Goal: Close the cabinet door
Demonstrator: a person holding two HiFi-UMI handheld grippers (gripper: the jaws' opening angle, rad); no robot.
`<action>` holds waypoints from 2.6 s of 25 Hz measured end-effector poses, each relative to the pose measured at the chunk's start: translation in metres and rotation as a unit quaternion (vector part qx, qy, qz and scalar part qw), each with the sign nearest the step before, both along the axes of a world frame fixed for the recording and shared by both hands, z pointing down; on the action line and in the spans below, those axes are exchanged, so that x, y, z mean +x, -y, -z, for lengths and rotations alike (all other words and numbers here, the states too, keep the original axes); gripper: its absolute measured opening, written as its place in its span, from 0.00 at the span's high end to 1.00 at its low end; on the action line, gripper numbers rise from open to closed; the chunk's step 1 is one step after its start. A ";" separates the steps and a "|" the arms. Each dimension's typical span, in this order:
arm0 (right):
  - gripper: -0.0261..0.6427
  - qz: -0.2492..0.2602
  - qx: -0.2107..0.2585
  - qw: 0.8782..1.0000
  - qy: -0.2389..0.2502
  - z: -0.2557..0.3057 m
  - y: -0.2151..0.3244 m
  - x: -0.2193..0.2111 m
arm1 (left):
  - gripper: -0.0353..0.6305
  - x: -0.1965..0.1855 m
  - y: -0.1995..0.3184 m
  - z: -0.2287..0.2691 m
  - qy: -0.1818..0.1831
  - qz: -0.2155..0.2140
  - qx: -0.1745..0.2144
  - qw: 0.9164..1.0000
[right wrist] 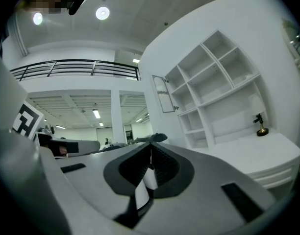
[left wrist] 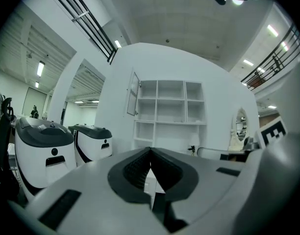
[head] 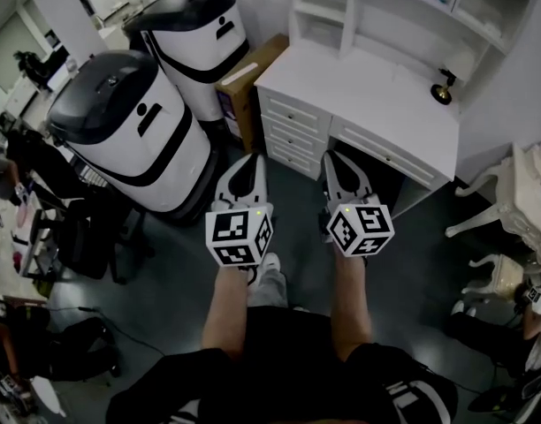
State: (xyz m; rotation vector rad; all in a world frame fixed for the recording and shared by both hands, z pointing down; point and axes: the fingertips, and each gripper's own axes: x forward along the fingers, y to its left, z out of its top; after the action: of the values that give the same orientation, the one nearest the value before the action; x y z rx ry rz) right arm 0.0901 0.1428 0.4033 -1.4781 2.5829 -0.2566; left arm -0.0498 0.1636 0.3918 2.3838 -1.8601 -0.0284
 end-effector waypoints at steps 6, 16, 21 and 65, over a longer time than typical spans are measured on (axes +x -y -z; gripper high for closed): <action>0.93 -0.026 0.018 0.999 0.002 0.006 0.044 -0.011 | 0.93 -0.019 0.043 -0.003 -0.013 0.001 0.002 1.000; 0.93 -0.008 0.031 0.999 -0.019 0.021 0.118 -0.083 | 0.93 -0.074 0.113 0.008 -0.023 0.000 0.020 1.000; 0.93 0.000 0.047 0.998 -0.031 0.032 0.146 -0.118 | 0.93 -0.103 0.144 0.016 -0.030 0.000 0.035 0.999; 0.93 -0.007 0.083 0.991 -0.102 0.045 0.273 -0.177 | 0.93 -0.126 0.285 0.017 -0.059 -0.039 0.059 0.996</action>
State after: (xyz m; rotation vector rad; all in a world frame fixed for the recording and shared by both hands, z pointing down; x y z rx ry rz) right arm -0.0869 -0.1305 0.3578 -1.5341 2.6693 0.1141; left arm -0.1757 -0.1212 0.3745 2.4700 -1.7577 -0.2725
